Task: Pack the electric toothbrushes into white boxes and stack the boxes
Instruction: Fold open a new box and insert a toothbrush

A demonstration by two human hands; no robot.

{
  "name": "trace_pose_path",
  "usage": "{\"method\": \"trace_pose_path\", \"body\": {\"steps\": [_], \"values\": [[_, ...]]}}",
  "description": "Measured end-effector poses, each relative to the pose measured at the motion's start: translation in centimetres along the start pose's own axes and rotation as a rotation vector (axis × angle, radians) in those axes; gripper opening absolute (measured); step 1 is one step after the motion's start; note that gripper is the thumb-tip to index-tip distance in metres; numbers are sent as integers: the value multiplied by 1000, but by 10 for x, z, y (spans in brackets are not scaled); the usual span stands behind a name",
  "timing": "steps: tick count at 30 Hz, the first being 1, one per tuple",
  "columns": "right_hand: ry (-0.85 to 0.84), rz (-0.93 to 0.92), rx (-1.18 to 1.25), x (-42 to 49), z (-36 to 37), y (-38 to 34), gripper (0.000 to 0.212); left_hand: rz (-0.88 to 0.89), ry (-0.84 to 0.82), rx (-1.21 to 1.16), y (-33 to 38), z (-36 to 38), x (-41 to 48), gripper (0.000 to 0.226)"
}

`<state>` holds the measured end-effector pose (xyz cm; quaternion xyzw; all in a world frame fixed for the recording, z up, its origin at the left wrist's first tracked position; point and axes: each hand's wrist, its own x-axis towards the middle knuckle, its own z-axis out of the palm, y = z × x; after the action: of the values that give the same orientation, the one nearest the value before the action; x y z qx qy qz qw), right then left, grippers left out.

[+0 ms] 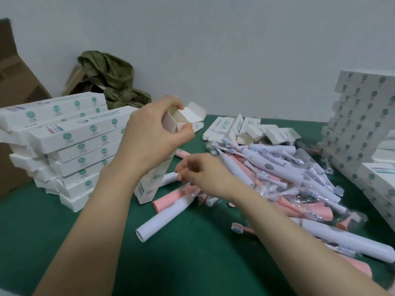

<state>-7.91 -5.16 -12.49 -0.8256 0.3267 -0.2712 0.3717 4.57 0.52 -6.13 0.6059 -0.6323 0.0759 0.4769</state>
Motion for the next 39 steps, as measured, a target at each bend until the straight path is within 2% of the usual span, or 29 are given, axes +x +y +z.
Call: {"method": "trace_pose_path", "body": {"steps": [2,5,9,11,13,15,16,18,19,23,27,30,33,39], "values": [[-208,-154,-384,5,17,1,25,23,-55,15,-2,0,-1,32],[-287,-344,-779,16,30,-2,28,60,-99,3,-4,0,0,31],[-263,-478,-1070,25,31,5,27,50,-56,-15,-7,2,1,32],[-271,-484,-1114,27,25,9,25,44,-49,-14,-10,4,2,32],[-234,-436,-1062,28,12,7,24,31,-24,-18,-12,5,4,33],[-118,-348,-961,29,-10,-2,21,7,27,-45,-14,9,4,32],[-32,-293,-853,27,-24,-6,16,-8,57,-68,-15,11,4,31],[184,-224,-545,21,-48,-12,27,-31,97,-113,-14,15,3,29],[295,-231,-402,17,-59,-13,26,-32,98,-119,-14,17,3,28],[607,-177,-119,5,-88,-11,13,4,-11,-43,-15,30,-1,28],[915,-231,319,-5,-104,-12,8,-85,-204,105,-26,51,-7,33],[993,-259,621,-7,-107,-14,28,-138,-296,219,-33,64,0,36],[985,-259,610,-5,-105,-13,51,-140,-258,166,-32,66,6,34],[923,-246,502,2,-93,-13,42,-65,-101,91,-25,67,3,40]]}}
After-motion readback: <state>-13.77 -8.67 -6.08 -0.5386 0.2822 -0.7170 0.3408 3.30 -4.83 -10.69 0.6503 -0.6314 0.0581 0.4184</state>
